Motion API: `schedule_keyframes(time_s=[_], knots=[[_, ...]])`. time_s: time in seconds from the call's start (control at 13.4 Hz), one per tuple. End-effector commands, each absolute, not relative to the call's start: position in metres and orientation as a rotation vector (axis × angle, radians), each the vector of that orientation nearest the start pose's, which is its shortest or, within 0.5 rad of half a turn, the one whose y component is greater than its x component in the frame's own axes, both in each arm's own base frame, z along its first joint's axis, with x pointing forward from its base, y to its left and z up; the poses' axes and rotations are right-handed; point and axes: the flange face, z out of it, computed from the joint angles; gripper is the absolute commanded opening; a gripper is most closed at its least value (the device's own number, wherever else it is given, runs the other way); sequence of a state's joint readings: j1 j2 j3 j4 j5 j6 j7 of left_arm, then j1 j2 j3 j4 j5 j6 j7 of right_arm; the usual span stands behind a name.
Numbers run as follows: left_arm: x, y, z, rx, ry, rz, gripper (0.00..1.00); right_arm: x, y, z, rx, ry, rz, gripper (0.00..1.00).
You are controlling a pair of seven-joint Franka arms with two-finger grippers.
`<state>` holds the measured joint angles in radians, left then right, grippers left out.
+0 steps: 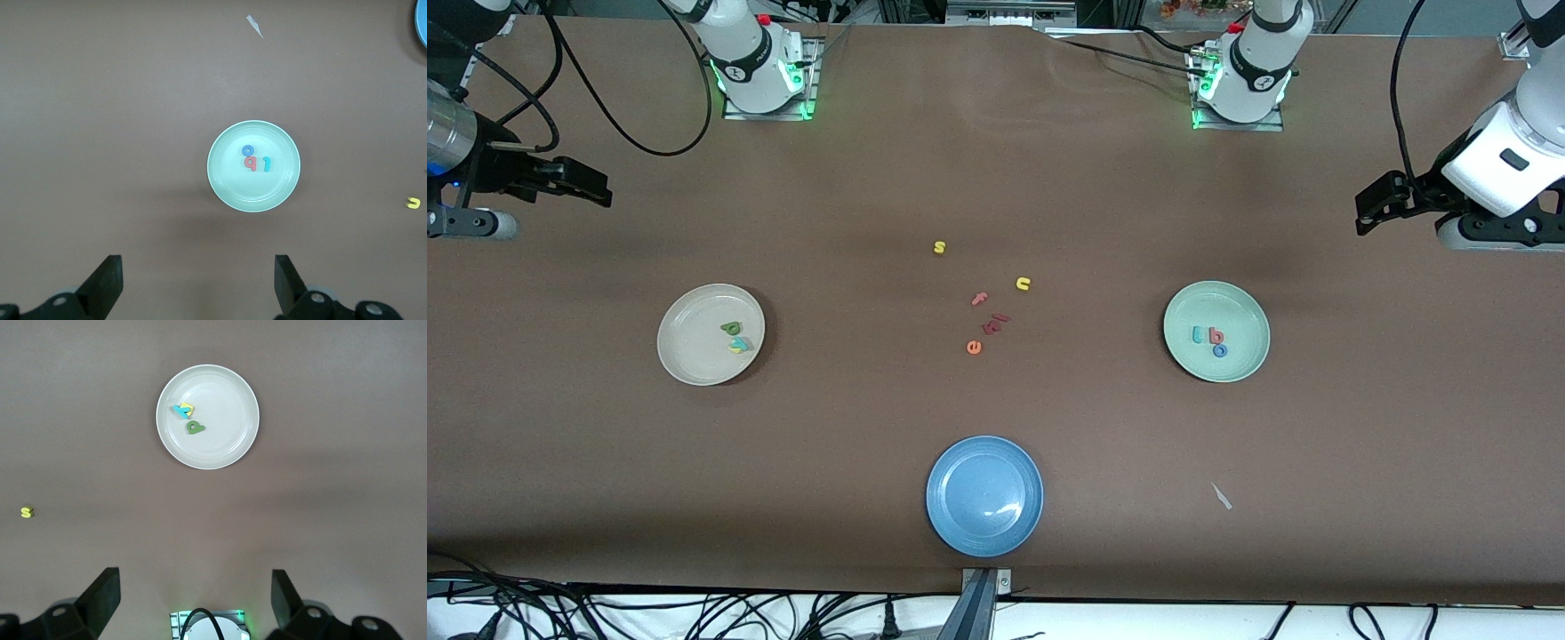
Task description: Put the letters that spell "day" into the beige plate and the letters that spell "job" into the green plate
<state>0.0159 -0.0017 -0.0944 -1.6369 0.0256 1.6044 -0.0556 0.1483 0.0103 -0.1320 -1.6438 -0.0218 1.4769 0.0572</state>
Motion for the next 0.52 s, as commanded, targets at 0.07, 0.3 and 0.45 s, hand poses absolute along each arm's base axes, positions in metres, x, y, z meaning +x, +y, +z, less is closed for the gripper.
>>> schedule_keyframes(time_s=[0.07, 0.3, 0.45], knots=[[0.5545, -0.0418, 0.6026, -3.133, 0.060, 0.055, 1.00, 0.5461, 0.0036, 0.5803, -3.155, 0.047, 0.273, 1.00], [0.5546, -0.0418, 0.6033, -3.133, 0.056, 0.052, 1.00, 0.5478, 0.0021, 0.5760, -3.154, 0.049, 0.287, 1.00], [0.5545, -0.0418, 0.6026, -3.133, 0.056, 0.055, 1.00, 0.5476, 0.0021, 0.5759, -3.154, 0.052, 0.290, 1.00]])
